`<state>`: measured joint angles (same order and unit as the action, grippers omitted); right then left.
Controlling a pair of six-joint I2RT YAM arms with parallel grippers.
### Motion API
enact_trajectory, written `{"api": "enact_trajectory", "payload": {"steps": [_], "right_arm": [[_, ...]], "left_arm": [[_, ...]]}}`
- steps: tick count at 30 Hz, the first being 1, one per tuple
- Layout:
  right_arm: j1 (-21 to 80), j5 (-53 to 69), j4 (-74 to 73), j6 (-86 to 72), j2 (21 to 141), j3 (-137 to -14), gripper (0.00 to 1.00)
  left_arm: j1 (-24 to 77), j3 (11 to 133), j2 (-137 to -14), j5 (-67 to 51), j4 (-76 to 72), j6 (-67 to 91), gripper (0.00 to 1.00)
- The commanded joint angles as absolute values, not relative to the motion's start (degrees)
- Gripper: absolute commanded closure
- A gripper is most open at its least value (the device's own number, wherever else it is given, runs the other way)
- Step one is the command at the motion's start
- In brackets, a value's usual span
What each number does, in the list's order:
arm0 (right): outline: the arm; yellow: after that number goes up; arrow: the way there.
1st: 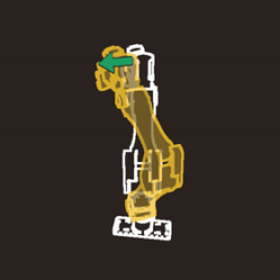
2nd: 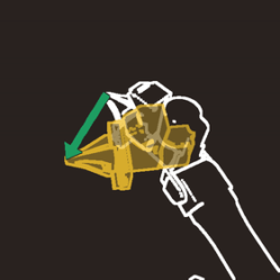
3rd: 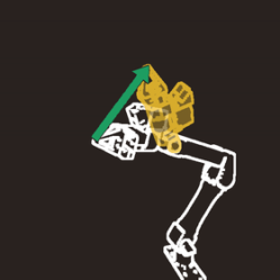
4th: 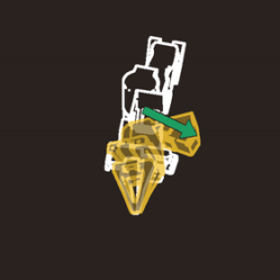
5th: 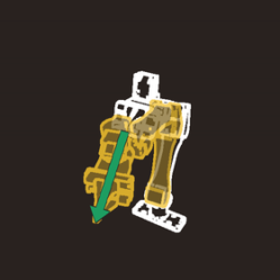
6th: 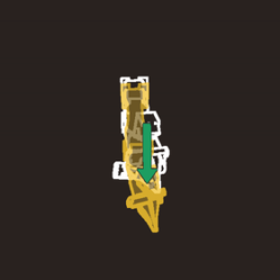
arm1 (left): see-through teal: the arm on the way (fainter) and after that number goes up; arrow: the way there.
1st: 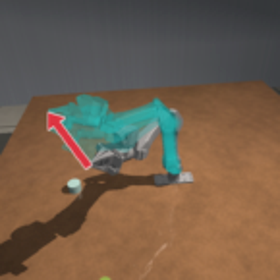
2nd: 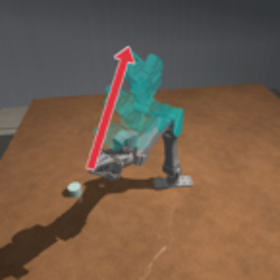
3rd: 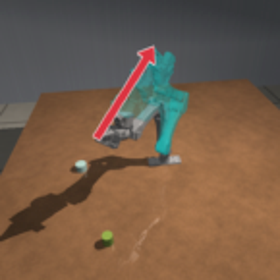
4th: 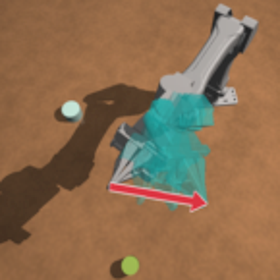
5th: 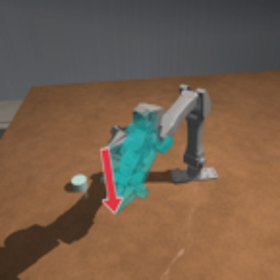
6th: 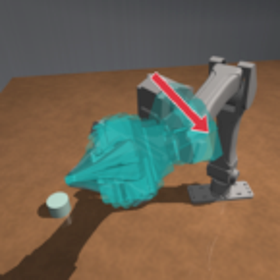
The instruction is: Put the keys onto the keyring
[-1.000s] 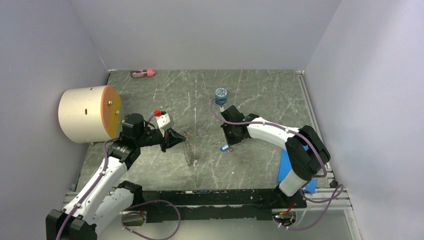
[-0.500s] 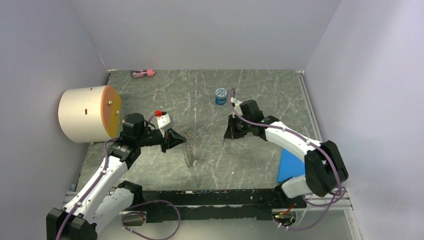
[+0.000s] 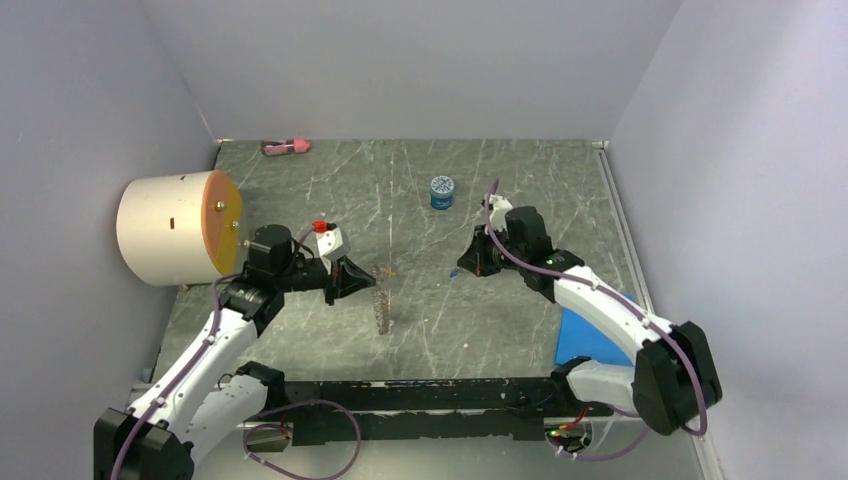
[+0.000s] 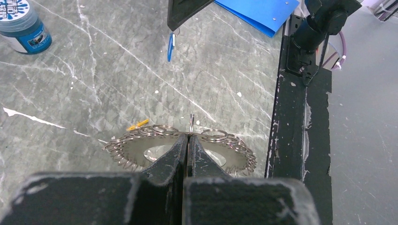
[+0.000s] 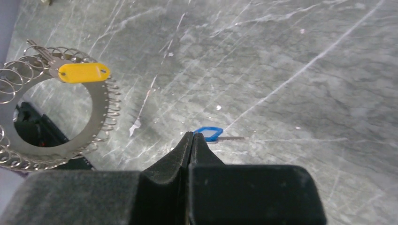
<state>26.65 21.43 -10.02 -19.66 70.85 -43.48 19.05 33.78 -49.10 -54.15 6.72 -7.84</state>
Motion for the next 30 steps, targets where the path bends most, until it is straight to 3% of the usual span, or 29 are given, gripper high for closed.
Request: {"api": "enact_trajectory", "payload": {"steps": [1,6,15,23,30], "right_arm": [[26.3,14.6,-0.4,-18.9,64.0,-38.2,1.0],[26.2,17.7,2.1,-16.1,62.5,-36.0,1.0],[25.4,19.4,0.4,-13.1,64.4,-36.4,1.0],[23.4,22.7,-7.5,-13.0,65.0,-39.9,1.0],[23.1,29.4,-8.9,-10.3,67.4,-42.4,1.0]], "left_arm": [[20.3,35.9,-49.4,-55.0,5.3,-9.1,0.97],[23.9,37.7,-52.0,-51.0,8.2,-11.1,0.97],[40.0,44.9,-65.6,-38.5,4.0,-12.2,0.97],[41.5,43.1,-70.4,-35.4,-5.3,-10.6,0.97],[41.5,42.5,-66.1,-31.8,1.7,-14.0,0.97]]}}
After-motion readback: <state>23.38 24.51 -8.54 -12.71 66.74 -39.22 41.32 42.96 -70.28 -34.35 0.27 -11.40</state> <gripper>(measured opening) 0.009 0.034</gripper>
